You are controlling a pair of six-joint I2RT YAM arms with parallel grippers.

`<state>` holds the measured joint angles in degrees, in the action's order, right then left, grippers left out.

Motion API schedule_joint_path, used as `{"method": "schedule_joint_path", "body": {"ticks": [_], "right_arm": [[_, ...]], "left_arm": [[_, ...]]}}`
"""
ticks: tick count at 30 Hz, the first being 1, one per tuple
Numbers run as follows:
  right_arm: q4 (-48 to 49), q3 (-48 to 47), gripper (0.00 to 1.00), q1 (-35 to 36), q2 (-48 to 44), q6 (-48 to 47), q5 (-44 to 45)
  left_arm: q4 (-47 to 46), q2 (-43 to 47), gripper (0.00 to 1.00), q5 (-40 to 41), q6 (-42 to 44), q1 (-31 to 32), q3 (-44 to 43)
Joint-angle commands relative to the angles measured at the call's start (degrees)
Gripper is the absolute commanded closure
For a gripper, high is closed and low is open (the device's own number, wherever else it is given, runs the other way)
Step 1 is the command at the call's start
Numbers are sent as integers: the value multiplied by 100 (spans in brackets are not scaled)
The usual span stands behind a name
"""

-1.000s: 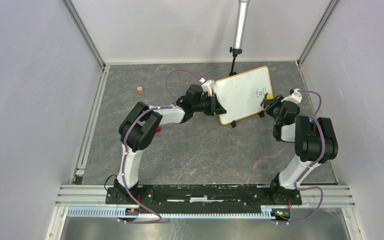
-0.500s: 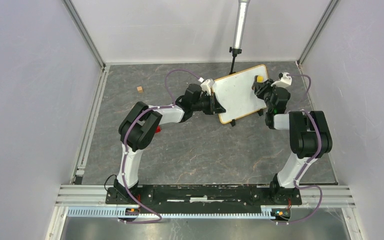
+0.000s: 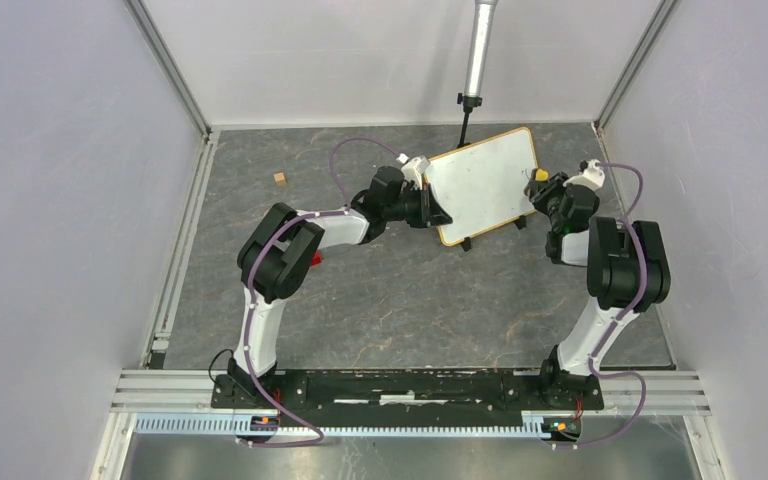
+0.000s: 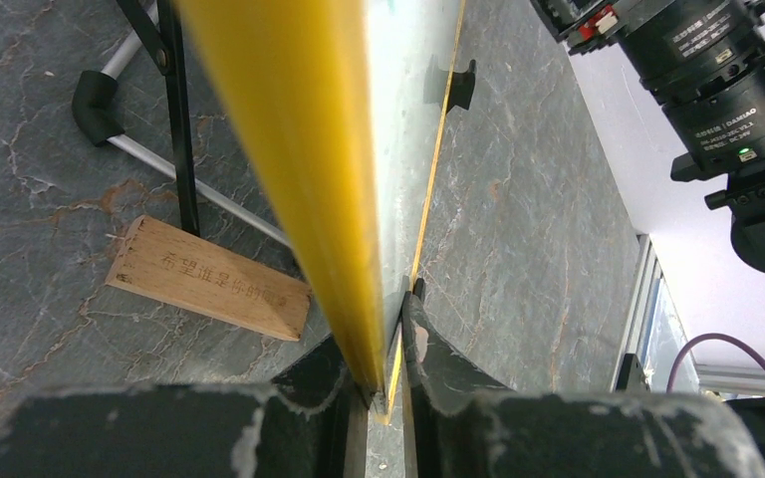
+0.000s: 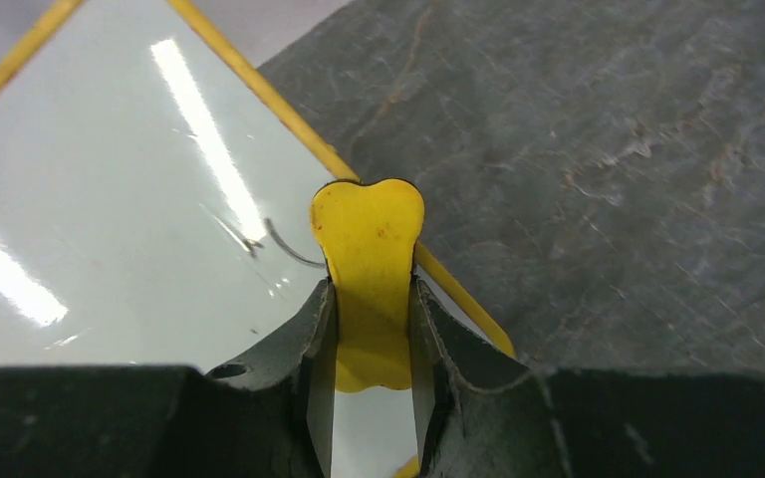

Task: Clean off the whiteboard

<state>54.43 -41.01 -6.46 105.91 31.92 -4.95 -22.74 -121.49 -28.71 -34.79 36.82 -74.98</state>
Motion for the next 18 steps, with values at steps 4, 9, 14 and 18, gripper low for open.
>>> {"method": "schedule_joint_path", "body": {"ticks": [4,9,14,18], "right_arm": [[-458,104,75,101,-141,-54,80],[-474,-368,75,559,-215,-265,77],[-333,-531,75,852,-122,-240,176],[-263,-303,75,681,-104,-83,196]], "left_arm": [[721,-253,98,-122,196,71,-8],[719,-277,98,-135,176,71,-20],[719,-292,98,-148,169,76,-27],[719,-286,98,-143,179,73,-29]]}}
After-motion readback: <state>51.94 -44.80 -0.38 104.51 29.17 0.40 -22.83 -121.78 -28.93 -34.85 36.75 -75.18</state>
